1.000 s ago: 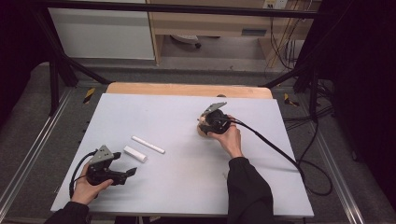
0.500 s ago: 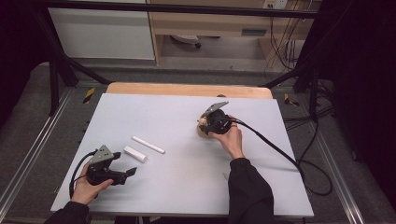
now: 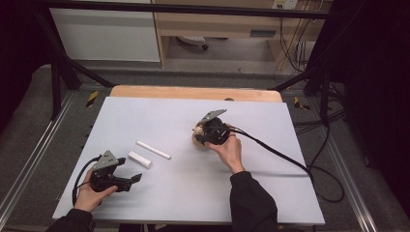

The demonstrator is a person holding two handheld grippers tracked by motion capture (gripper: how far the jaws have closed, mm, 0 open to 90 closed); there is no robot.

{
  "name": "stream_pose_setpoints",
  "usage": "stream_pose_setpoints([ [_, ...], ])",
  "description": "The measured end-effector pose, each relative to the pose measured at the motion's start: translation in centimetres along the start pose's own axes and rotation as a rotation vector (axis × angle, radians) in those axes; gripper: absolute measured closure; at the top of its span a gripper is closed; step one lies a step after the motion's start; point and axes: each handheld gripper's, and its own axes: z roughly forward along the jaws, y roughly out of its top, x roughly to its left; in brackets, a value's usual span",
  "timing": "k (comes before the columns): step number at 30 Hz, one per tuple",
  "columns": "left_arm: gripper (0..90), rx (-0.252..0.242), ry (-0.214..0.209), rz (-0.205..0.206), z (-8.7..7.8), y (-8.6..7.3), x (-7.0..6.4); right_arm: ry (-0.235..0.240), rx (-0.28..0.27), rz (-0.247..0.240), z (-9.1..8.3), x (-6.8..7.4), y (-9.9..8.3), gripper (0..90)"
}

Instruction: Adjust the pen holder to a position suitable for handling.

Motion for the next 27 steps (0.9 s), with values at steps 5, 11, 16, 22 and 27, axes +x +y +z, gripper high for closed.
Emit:
stream_pose_setpoints([
  [5,8.2,-0.002,0.0,0.001,0.0,0.0,0.0,0.013,0.016,-0.003,1.1,1.0,0.1,66.3],
  [11,8.2,-0.001,0.0,0.001,0.0,0.0,0.0,0.004,0.018,-0.004,1.8,1.4,-0.1,66.2],
  [16,8.2,0.0,0.0,0.002,0.0,0.0,0.0,0.005,-0.012,0.022,2.1,1.6,-0.1,65.2],
  [22,8.2,0.001,-0.001,0.005,0.0,0.0,0.0,0.015,-0.057,0.035,1.3,1.6,0.1,46.9],
  [27,8.2,-0.001,-0.001,0.003,-0.1,0.0,-0.1,-0.005,-0.06,0.014,-0.8,1.9,0.1,27.3],
])
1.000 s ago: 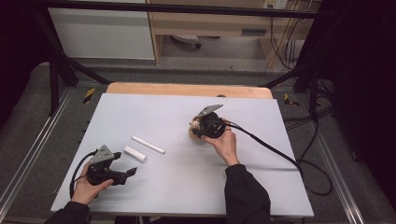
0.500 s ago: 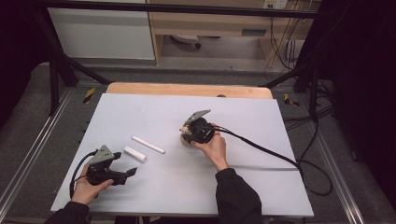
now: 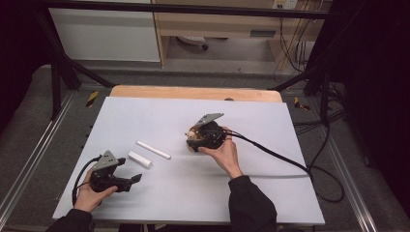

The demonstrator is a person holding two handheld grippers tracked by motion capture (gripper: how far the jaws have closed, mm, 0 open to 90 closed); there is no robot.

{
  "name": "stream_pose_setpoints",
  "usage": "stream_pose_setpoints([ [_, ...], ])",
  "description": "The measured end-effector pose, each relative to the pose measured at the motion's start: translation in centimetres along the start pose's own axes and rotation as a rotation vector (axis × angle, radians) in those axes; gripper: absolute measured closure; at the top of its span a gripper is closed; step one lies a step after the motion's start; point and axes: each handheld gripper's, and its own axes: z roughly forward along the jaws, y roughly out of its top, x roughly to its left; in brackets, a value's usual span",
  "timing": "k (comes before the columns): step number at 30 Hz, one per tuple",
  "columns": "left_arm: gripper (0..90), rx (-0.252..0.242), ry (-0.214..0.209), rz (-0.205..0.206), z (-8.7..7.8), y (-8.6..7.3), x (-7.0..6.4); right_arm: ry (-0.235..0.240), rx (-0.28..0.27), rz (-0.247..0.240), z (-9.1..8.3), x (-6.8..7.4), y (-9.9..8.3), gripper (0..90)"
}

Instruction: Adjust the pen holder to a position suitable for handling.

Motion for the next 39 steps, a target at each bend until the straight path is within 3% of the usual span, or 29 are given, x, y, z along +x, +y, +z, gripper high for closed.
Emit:
stream_pose_setpoints([
  [4,8.2,0.004,0.001,0.002,0.0,0.0,0.0,0.017,-0.011,0.018,-1.8,0.2,-0.2,17.1],
  [8,8.2,0.006,0.001,0.002,0.0,0.0,0.0,0.023,0.011,0.0,-3.3,0.4,-0.4,9.0],
  [11,8.2,0.004,-0.001,-0.001,0.0,0.0,-0.1,0.042,-0.008,0.035,-4.2,0.2,-1.0,5.0],
  [17,8.1,0.006,-0.003,-0.001,0.0,-0.1,-0.1,0.043,0.001,0.056,-5.4,-0.4,-2.5,2.5],
  [28,8.1,0.008,-0.002,-0.007,0.1,-0.2,-0.1,0.014,-0.013,0.136,-8.3,-1.7,-7.4,1.3],
  [39,8.1,0.014,-0.002,-0.001,0.2,-0.1,-0.2,-0.01,0.014,0.17,-10.8,-1.5,-12.3,2.0],
])
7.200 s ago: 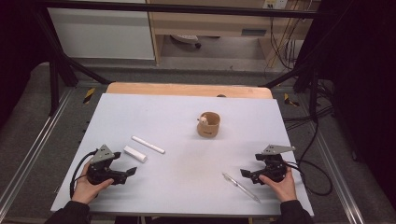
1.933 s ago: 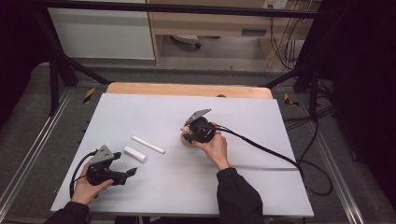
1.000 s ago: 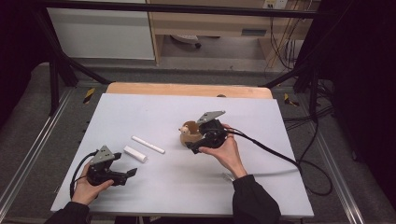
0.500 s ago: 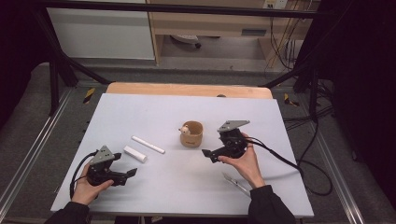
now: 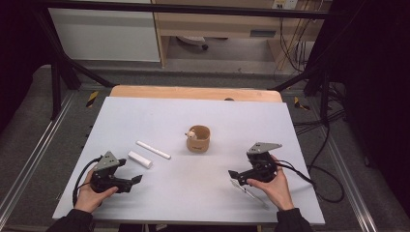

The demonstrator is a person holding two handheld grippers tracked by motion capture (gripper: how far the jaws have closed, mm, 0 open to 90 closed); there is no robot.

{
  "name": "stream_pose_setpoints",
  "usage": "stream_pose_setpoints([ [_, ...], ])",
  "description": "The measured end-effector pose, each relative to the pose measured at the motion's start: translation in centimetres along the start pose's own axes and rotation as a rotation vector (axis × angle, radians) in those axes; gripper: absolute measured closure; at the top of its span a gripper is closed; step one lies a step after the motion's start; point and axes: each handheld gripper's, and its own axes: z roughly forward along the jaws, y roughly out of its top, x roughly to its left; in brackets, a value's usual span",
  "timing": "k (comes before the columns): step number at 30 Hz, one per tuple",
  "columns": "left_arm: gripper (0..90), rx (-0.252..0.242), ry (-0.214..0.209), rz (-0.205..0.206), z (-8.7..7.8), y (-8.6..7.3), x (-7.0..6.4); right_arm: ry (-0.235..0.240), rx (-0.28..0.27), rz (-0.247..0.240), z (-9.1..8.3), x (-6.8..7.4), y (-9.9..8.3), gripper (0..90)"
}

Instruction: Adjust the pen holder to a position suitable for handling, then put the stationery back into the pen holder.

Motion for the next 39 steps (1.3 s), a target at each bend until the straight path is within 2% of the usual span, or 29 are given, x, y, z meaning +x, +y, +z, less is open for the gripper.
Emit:
stream_pose_setpoints([
  [3,8.1,0.0,0.001,-0.001,0.0,0.0,0.0,0.002,0.004,0.011,-0.4,0.0,-0.9,2.5],
  [4,8.1,0.0,0.001,0.0,0.0,0.0,-0.1,-0.006,0.013,0.005,-0.7,-0.1,-1.8,3.3],
  [8,8.1,-0.001,0.0,0.0,0.0,0.0,-0.1,-0.012,0.058,0.0,-1.4,-0.1,-3.3,5.6],
  [13,8.1,0.002,-0.003,-0.002,0.1,0.0,-0.1,-0.02,0.069,0.002,-2.2,0.0,-4.7,8.3],
  [16,8.1,0.0,-0.004,-0.001,0.0,0.0,-0.2,-0.023,0.094,-0.011,-2.7,-0.1,-5.9,11.6],
  [20,8.1,0.002,-0.003,-0.001,0.1,0.0,-0.2,-0.014,0.109,-0.028,-3.0,0.0,-6.5,18.0],
  [23,8.2,0.003,-0.003,0.002,0.1,0.0,-0.2,0.019,0.126,-0.047,-3.4,0.4,-7.0,28.2],
  [25,8.2,0.001,-0.006,0.001,0.1,0.1,-0.2,0.023,0.131,-0.06,-3.4,0.4,-7.1,30.2],
  [29,8.2,0.004,-0.003,0.003,0.1,0.1,-0.3,0.024,0.123,-0.089,-3.9,0.6,-7.6,46.5],
  [30,8.2,0.005,-0.004,0.004,0.1,0.1,-0.3,0.024,0.123,-0.089,-3.9,0.6,-7.6,46.5],
  [34,8.2,0.008,-0.005,0.007,0.2,0.1,-0.3,0.042,0.138,-0.095,-4.0,0.6,-7.8,56.2],
  [39,8.2,0.008,-0.004,0.009,0.1,0.0,-0.3,0.043,0.156,-0.1,-3.8,0.8,-8.0,61.0],
])
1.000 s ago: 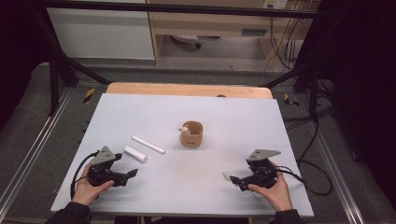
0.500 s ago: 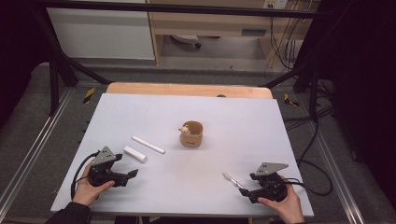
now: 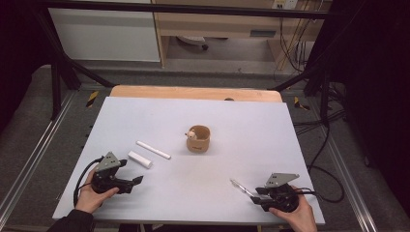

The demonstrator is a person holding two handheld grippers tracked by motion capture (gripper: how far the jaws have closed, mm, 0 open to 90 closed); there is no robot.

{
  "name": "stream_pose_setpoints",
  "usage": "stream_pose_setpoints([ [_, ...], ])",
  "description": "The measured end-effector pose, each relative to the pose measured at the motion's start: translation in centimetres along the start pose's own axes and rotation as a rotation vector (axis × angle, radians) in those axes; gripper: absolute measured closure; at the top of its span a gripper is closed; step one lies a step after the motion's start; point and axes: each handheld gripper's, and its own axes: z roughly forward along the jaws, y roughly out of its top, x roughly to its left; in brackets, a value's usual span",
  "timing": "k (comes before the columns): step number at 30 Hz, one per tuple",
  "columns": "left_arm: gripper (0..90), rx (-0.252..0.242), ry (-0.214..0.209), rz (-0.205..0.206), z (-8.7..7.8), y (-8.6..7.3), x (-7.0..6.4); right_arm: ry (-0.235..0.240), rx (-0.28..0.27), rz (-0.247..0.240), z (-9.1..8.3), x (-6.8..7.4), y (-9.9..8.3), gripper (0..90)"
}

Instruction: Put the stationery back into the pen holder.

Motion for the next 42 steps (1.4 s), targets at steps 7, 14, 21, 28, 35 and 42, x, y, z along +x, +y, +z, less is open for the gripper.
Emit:
stream_pose_setpoints([
  [7,8.2,0.003,-0.001,0.004,0.1,0.0,-0.1,-0.016,0.025,-0.028,0.3,0.1,-0.3,75.1],
  [14,8.2,0.002,-0.002,0.005,0.1,0.0,-0.2,-0.007,0.017,-0.026,0.3,0.1,-0.4,79.5],
  [21,8.2,0.002,-0.003,0.004,0.1,0.0,-0.1,0.008,0.007,-0.01,0.1,-0.1,-0.3,80.0],
  [28,8.2,-0.001,-0.002,0.002,0.1,0.1,-0.2,0.013,-0.05,0.04,-0.6,-0.6,0.2,80.2],
  [35,8.2,0.004,-0.008,0.012,0.2,0.3,-0.5,0.018,-0.068,0.024,-0.5,-0.9,1.4,80.2],
  [42,8.2,0.006,-0.015,0.025,0.5,0.6,-0.8,0.037,-0.072,-0.009,0.0,-0.8,3.0,80.2],
])
